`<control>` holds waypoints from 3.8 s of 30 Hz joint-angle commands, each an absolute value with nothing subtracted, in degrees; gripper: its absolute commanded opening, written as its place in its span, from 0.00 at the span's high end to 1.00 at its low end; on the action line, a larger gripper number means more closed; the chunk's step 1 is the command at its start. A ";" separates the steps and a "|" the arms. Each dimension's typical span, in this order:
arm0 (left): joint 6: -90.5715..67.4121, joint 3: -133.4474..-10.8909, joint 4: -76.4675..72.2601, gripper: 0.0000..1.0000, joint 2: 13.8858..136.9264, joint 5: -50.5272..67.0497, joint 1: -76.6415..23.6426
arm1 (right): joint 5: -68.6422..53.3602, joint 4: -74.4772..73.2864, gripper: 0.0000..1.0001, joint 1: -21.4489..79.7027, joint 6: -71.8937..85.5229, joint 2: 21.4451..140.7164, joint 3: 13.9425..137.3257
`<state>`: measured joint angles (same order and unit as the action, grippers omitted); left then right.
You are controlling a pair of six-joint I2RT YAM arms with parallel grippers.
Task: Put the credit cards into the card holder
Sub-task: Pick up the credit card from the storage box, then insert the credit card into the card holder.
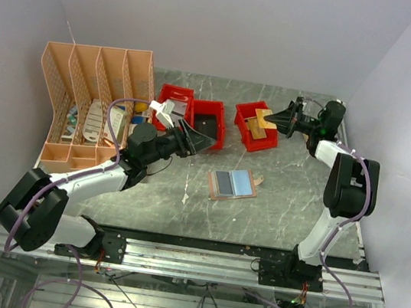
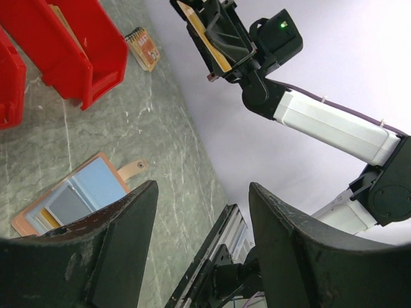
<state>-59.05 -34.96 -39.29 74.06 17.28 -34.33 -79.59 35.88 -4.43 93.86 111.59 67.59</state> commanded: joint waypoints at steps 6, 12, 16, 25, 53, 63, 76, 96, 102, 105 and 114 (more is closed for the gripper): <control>-61.29 -36.91 -45.07 0.30 74.77 19.69 -34.01 | -80.67 39.44 1.00 -2.11 93.45 106.02 64.22; -64.83 -36.74 -54.59 0.31 77.87 22.39 -34.10 | -82.83 33.04 1.00 2.62 80.74 101.80 63.13; -64.86 -36.52 -56.60 0.31 77.72 22.77 -34.13 | -82.68 23.89 1.00 4.38 68.36 98.11 64.55; -60.82 -37.05 -60.79 0.28 78.59 21.63 -38.14 | -80.53 21.86 1.00 7.12 59.33 92.00 63.09; -59.32 -46.64 -64.47 0.91 91.62 20.66 -45.18 | -79.10 21.30 1.00 8.70 55.14 84.44 60.27; -48.39 -42.89 -56.41 0.93 86.44 28.89 -44.32 | -81.98 -5.16 0.22 6.69 15.85 83.59 68.16; -38.71 -42.95 -44.71 0.93 82.33 40.30 -41.35 | -82.08 -24.42 0.30 9.34 -5.10 82.31 70.44; -38.75 -39.89 -36.79 0.65 78.98 32.49 -38.46 | -82.95 3.10 1.00 5.91 19.63 81.25 56.03; -45.00 -30.35 -37.40 0.60 72.94 18.69 -39.14 | -66.34 -29.94 1.00 3.29 -13.38 85.49 62.34; -47.20 -28.82 -39.68 0.65 74.46 14.02 -42.85 | -64.39 -26.97 1.00 3.14 -12.92 84.90 57.97; -50.45 -34.74 -49.56 0.79 93.79 13.41 -47.22 | -66.84 -26.25 1.00 1.81 -14.54 94.26 55.47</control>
<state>-48.77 -31.57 -42.09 87.83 15.46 -46.59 -65.58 -24.71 2.66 -11.05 89.56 53.89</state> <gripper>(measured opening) 0.231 0.007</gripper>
